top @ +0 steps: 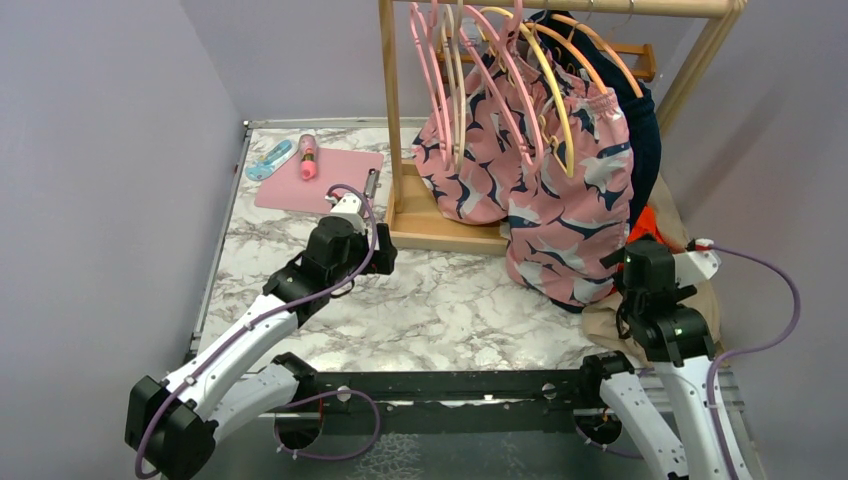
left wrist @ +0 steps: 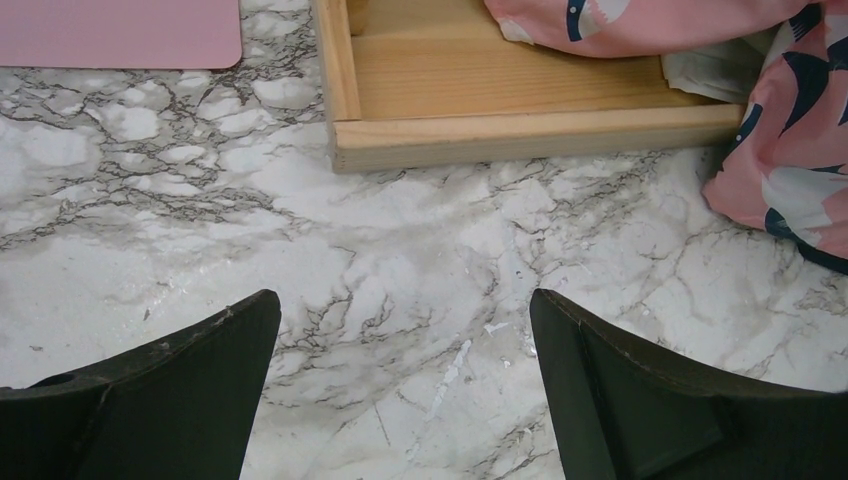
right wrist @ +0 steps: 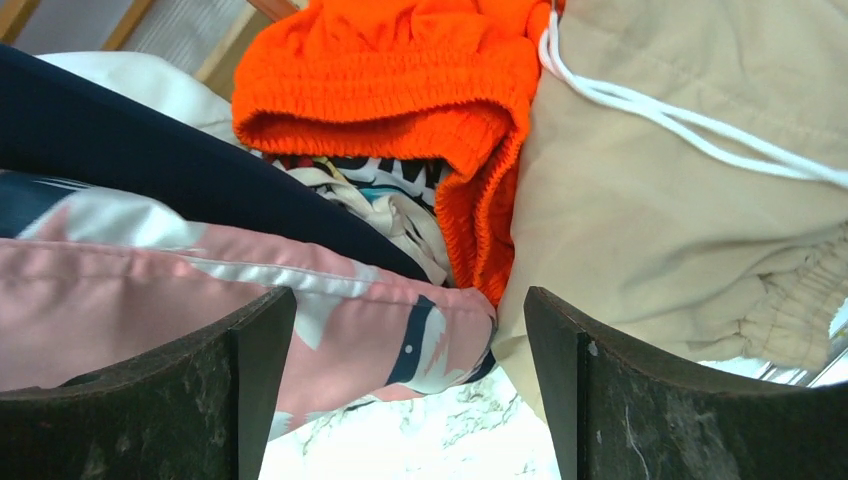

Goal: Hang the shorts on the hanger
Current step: Adjust the shorts at the center of the board.

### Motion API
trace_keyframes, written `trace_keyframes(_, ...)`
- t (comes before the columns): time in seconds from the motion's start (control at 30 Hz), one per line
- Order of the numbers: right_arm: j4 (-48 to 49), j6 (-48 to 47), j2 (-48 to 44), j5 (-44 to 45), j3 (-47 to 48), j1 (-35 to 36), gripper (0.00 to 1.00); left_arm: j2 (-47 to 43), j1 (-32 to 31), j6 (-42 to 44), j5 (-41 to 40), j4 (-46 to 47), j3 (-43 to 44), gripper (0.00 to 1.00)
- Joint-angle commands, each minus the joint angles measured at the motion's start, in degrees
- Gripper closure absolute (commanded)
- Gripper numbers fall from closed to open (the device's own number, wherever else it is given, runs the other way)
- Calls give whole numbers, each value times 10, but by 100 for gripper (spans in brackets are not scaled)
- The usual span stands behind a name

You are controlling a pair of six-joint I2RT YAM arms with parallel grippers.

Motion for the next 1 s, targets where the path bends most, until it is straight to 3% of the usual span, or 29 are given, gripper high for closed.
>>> trace_keyframes(0.0,-24,73,-12,-1,-17,-2,15,6,-4,-4,7,6,-5,2)
trace_keyframes(0.13,-31,130,3,12,-45,-2,17,12,-6,-4,7,6,-5,2)
trace_keyframes(0.37,17,148,45,40,-86,-2,18,22,-8,-5,7,7,-5,2)
trace_keyframes(0.7,94,128,77,78,-114,-8,19,31,-7,-6,11,6,-3,2)
trace_keyframes(0.97,93,71,66,96,-60,-14,23,33,-9,-8,16,8,-3,2)
